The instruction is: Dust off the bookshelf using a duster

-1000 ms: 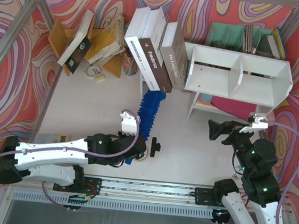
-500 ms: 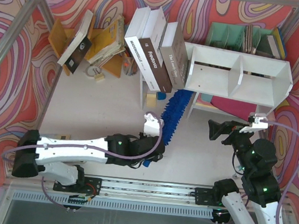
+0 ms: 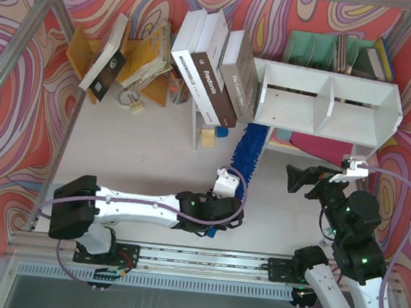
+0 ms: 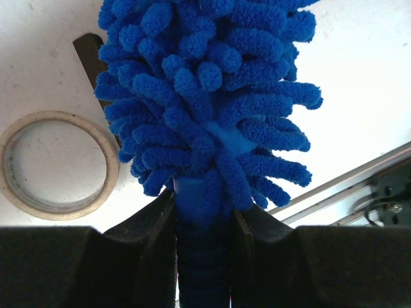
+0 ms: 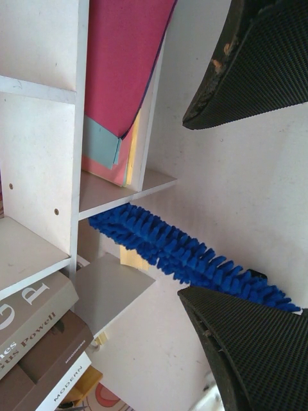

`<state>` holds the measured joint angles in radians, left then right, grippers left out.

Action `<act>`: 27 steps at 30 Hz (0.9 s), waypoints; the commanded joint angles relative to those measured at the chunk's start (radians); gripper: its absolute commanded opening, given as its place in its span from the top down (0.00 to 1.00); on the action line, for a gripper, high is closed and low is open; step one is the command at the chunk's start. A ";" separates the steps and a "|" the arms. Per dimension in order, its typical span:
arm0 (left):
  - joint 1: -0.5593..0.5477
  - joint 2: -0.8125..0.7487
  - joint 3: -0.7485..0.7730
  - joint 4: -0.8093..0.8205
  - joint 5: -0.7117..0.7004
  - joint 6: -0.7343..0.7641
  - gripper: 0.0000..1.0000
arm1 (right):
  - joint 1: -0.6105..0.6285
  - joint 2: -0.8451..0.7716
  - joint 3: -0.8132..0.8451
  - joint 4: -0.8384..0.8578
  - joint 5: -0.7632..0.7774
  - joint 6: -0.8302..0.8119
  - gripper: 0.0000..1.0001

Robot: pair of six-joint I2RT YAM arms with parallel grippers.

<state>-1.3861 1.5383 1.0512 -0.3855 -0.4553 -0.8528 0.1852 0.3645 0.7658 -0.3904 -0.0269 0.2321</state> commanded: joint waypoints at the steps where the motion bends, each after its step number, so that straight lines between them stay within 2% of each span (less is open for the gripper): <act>1: -0.008 0.054 -0.020 0.061 0.071 0.033 1.00 | 0.007 -0.008 0.002 0.023 0.010 -0.004 0.01; 8: -0.007 0.035 -0.009 0.026 0.033 0.031 1.00 | 0.007 -0.010 0.003 0.021 0.011 -0.004 0.01; 17: -0.007 -0.148 0.043 -0.057 -0.086 0.069 1.00 | 0.007 -0.012 0.002 0.021 0.010 -0.003 0.01; 20: -0.007 -0.215 0.024 -0.060 -0.125 0.069 1.00 | 0.007 -0.014 0.000 0.021 0.010 -0.001 0.01; 27: -0.007 -0.356 -0.037 -0.183 -0.241 0.003 1.00 | 0.007 -0.012 0.002 0.021 0.012 -0.003 0.01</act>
<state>-1.3872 1.2625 1.0550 -0.5106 -0.5774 -0.8341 0.1852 0.3611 0.7658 -0.3908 -0.0265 0.2321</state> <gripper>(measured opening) 0.343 0.987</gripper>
